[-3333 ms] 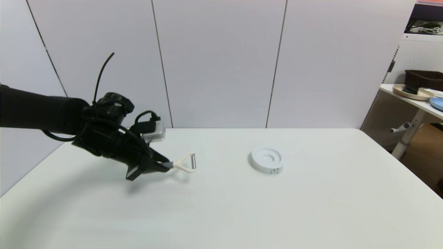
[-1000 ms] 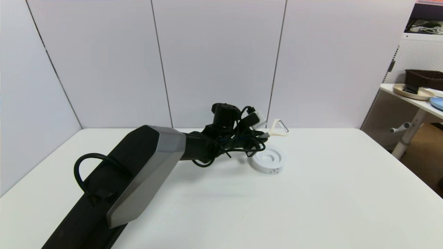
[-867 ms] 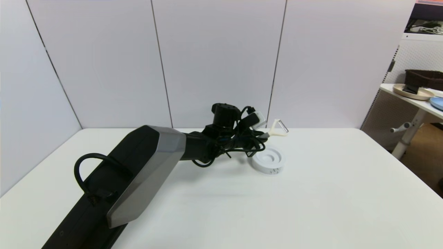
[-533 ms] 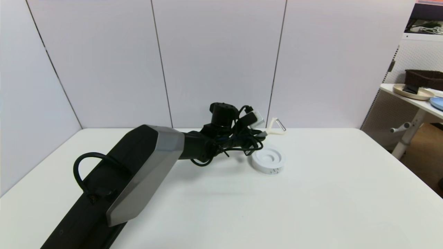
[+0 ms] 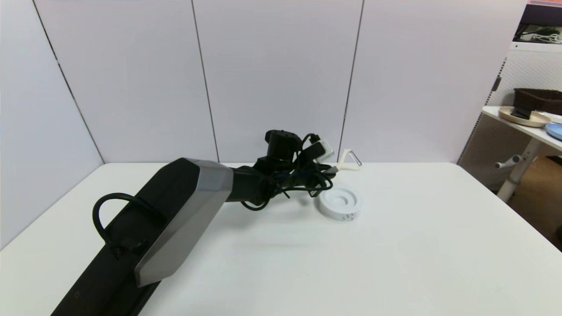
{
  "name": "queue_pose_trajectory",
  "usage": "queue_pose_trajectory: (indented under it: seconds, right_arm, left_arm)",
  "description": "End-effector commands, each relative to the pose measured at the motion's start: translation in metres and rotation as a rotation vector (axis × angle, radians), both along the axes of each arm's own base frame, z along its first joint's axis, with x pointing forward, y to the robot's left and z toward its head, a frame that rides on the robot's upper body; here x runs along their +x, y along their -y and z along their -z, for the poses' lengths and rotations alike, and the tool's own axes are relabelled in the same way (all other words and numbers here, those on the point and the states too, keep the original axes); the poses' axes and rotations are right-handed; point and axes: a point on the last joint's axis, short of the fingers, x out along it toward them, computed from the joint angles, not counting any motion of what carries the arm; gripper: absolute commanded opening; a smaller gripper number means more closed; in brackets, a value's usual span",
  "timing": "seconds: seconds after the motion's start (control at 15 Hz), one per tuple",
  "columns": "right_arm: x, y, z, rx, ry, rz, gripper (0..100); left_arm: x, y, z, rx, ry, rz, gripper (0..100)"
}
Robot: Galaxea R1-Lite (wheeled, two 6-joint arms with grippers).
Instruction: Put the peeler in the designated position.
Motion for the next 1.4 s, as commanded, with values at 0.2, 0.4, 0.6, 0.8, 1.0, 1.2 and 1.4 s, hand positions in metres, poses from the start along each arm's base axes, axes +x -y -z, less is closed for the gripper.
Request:
queue_pose_trajectory:
  seconds: [0.2,0.4,0.6,0.8,1.0,1.2,1.4]
  right_arm:
    - [0.0,0.0,0.0,0.0,0.001,0.0,100]
    - [0.0,0.0,0.0,-0.002,0.001,0.0,100]
    - [0.0,0.0,0.0,0.0,0.001,-0.001,100]
    - [0.0,0.0,0.0,0.0,0.001,-0.001,100]
    - [0.0,0.0,0.0,-0.002,0.001,0.0,100]
    - [0.0,0.0,0.0,0.0,0.001,-0.001,100]
    - [0.0,0.0,0.0,0.0,0.001,0.0,100]
  left_arm:
    - [0.0,-0.001,-0.002,-0.003,0.006,0.003,0]
    - [0.0,-0.001,-0.002,-0.002,0.008,0.002,100]
    - [0.002,-0.004,-0.004,-0.004,0.013,-0.003,100]
    - [0.011,-0.026,-0.028,0.013,0.089,-0.031,100]
    - [0.003,-0.061,-0.082,0.05,0.111,-0.07,100]
    - [-0.047,-0.092,-0.137,0.113,0.0,-0.077,100]
    - [-0.137,-0.147,-0.191,0.224,-0.154,-0.188,100]
